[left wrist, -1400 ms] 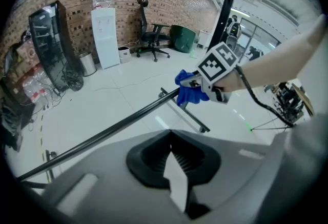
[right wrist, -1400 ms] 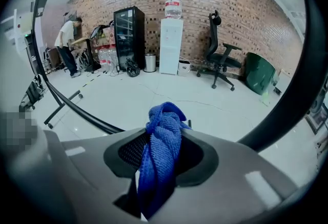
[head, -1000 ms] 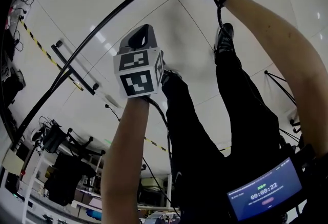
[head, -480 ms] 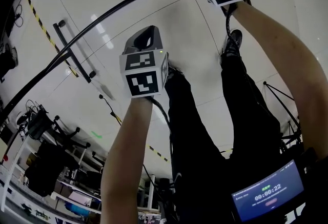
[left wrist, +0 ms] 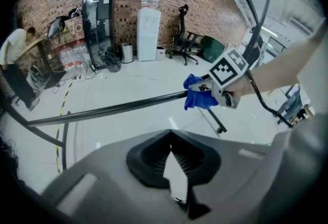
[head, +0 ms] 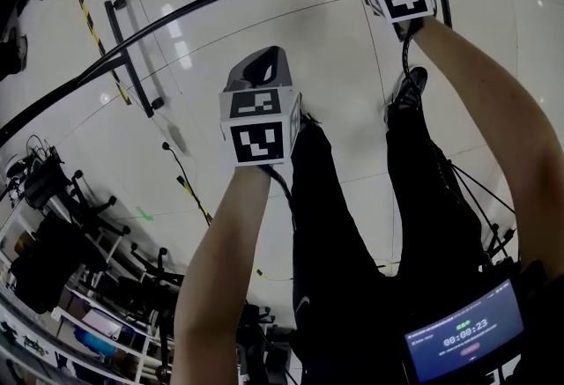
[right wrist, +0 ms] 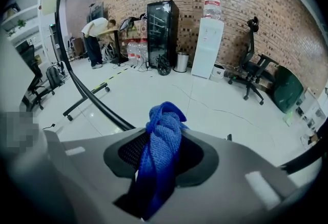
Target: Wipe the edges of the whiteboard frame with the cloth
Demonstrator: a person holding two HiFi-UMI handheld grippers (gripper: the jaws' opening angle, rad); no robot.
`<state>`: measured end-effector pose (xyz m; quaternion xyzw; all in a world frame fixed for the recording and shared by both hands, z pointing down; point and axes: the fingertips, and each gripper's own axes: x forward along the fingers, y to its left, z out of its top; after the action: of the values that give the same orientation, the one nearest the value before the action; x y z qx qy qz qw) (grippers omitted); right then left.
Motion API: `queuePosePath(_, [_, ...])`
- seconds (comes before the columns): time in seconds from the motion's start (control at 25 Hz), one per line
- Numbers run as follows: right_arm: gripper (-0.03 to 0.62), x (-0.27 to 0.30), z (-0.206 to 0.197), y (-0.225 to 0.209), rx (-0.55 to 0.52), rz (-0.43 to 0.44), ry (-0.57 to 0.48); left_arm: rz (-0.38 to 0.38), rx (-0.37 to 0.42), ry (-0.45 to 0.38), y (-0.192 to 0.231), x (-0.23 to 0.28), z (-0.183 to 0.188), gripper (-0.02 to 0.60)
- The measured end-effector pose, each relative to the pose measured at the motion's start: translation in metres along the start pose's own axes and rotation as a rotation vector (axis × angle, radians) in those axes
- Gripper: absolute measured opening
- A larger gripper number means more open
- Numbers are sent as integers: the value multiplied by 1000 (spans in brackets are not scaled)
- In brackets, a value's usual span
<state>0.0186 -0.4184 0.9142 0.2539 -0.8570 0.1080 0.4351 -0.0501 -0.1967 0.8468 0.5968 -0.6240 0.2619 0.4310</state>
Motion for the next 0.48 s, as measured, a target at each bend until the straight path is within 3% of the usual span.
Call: queuePosePath(0.48, [143,11,18,32,-45,49,20,72,-77,-28,45,-20,-9,3])
